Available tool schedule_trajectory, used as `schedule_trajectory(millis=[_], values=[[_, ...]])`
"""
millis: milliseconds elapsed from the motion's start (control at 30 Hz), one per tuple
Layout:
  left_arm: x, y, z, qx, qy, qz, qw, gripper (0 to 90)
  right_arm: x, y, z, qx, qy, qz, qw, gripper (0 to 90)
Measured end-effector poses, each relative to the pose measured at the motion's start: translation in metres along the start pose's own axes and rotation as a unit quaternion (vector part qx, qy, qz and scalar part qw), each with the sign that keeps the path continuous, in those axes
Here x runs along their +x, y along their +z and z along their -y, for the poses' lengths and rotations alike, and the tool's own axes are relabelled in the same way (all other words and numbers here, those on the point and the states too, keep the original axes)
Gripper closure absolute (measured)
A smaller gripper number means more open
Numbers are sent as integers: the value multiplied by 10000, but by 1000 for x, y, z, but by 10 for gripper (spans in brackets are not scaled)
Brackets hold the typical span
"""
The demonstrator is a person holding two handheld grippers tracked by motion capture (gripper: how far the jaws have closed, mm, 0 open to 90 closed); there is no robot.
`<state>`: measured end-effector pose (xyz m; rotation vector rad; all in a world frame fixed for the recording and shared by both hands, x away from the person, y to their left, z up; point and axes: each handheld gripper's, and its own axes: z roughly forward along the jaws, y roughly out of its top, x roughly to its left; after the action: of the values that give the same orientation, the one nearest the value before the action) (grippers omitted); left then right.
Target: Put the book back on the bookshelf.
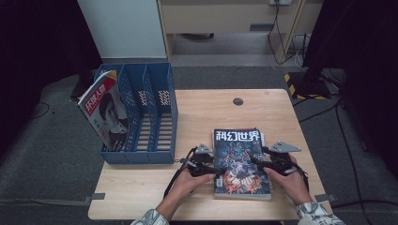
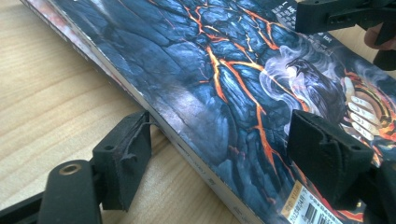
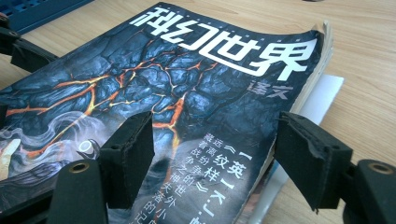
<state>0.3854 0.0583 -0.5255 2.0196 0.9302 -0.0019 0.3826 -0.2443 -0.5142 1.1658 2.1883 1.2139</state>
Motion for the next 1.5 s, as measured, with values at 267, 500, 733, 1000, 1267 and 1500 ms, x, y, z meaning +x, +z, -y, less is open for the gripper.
schedule_trajectory(millis=[267,500,733,1000,1267,1500], values=[[-2,-2,-2,154,-30,-30,9999,214,3,3,2,129,-84,30,9999,293],[-2,-6,-3,231,-56,-27,9997,253,4,2,2,150,-93,-63,9998,327],[4,-8,-5,112,-201,141,9996,295,7,2,2,151,-170,-198,9995,361],[2,-14,-9,119,-86,46,9999,439,25,7,-1,219,-368,-507,9978,364],[1,-18,-11,76,-108,38,9999,537,23,22,-9,423,-3,-464,9980,205],[3,-17,-18,209,33,92,9997,480,18,26,-15,550,-35,-582,9968,208]])
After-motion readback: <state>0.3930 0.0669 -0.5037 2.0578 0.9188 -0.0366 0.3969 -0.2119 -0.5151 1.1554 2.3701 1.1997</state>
